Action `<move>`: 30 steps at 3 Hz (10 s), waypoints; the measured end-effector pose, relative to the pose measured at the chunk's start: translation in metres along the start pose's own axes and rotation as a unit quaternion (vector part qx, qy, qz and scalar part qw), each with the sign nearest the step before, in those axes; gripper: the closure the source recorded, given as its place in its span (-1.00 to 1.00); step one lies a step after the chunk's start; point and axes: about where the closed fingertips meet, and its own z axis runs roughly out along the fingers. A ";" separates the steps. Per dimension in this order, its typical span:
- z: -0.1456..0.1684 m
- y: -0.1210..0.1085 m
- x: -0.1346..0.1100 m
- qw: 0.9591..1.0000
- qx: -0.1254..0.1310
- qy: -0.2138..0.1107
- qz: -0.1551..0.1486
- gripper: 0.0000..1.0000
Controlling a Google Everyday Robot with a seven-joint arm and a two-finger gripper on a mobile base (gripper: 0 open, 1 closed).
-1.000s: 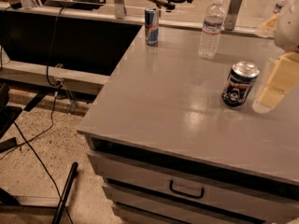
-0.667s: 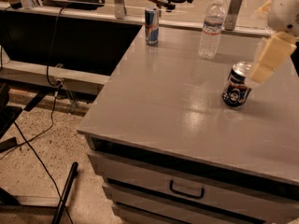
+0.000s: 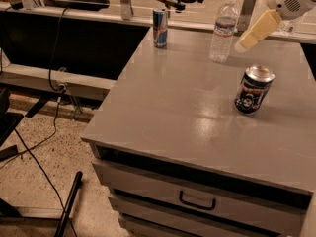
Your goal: Move water bottle near redbull can
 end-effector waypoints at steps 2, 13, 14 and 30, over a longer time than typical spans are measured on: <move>0.011 0.007 0.001 1.000 -0.006 -0.010 0.006 -1.00; 0.103 -0.074 -0.024 0.975 0.088 -0.177 0.100 -0.08; 0.099 -0.079 -0.027 0.971 0.087 -0.192 0.114 0.37; 0.192 -0.034 -0.136 0.966 -0.022 -0.246 0.074 -1.00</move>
Offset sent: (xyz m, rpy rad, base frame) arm 0.0030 0.0191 -0.0238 0.0978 -0.0382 -0.0241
